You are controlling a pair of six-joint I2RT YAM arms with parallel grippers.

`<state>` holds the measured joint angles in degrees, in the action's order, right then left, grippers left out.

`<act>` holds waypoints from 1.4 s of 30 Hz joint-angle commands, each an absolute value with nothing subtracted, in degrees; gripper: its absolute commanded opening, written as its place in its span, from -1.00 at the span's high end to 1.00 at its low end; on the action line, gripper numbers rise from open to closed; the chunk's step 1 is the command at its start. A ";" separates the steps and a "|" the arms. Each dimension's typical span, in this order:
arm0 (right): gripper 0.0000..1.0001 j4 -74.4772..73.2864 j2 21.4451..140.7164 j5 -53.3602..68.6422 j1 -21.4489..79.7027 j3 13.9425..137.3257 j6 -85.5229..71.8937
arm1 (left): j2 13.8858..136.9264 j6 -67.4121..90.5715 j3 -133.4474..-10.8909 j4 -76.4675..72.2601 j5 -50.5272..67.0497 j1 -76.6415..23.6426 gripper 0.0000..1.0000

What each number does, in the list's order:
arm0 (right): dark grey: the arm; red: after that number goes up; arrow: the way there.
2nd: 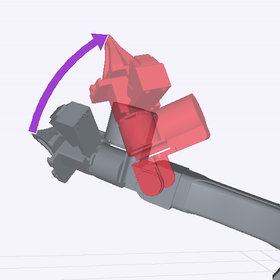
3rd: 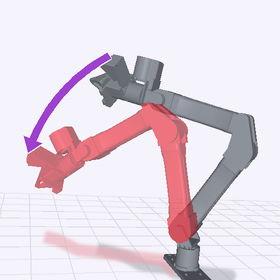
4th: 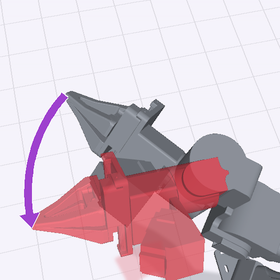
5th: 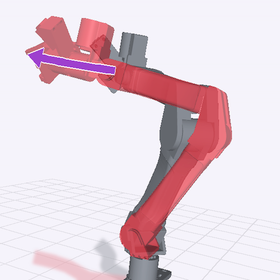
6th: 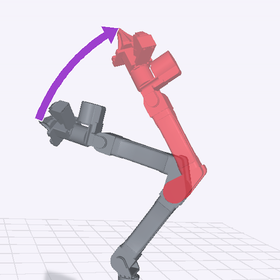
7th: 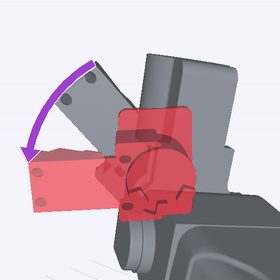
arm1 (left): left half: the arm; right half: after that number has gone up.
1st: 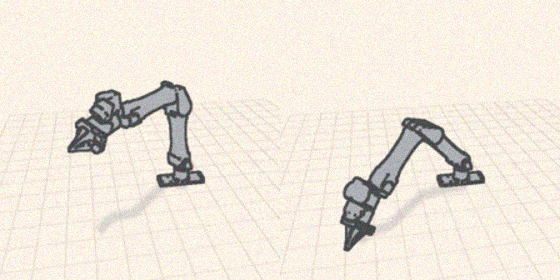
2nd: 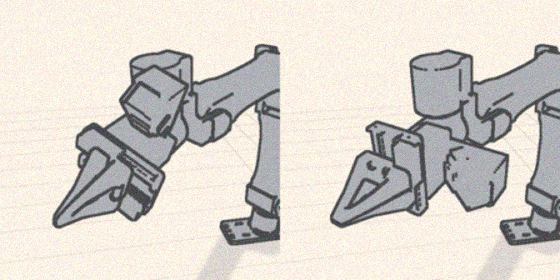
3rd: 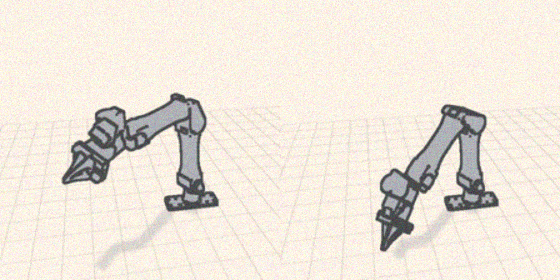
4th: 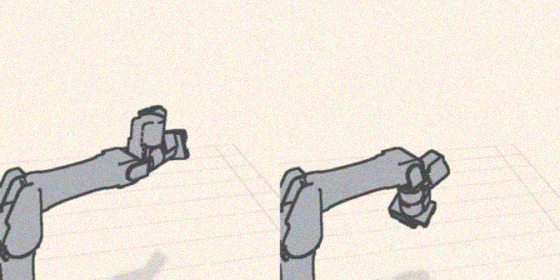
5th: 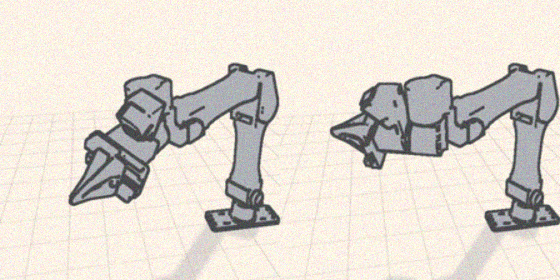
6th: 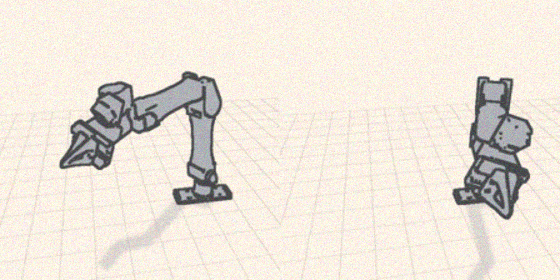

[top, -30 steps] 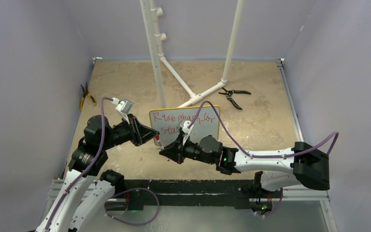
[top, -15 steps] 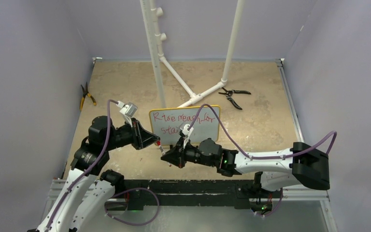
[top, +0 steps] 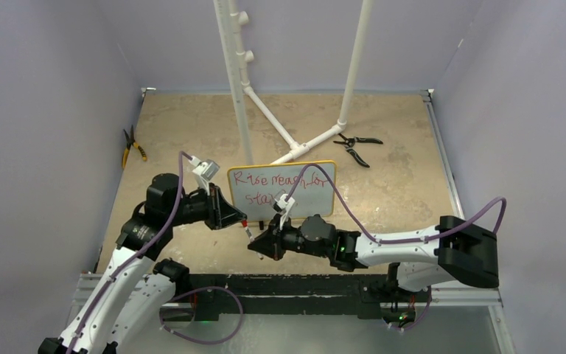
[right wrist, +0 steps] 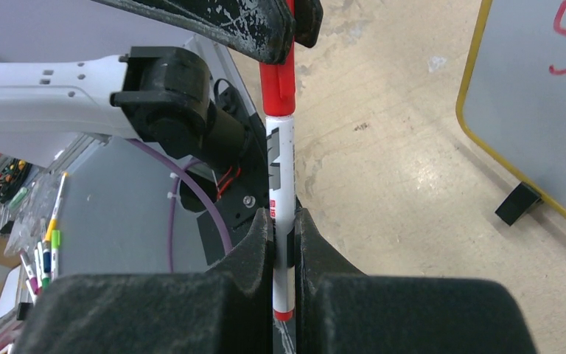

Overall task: Write a sentence on the whiteboard
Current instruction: Close the whiteboard marker at the center of the board.

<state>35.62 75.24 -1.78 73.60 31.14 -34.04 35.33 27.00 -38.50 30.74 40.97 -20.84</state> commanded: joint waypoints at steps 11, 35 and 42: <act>1.00 44.78 75.80 -8.03 68.70 33.99 -40.10 | 36.42 25.44 -33.94 37.63 46.15 -23.79 1.00; 1.00 51.48 76.39 -19.93 68.64 37.21 -35.32 | 35.86 24.02 -32.16 40.01 46.32 -25.14 1.00; 1.00 53.22 77.59 -20.97 68.55 39.46 -32.71 | 35.86 23.44 -32.08 40.65 46.54 -25.22 1.00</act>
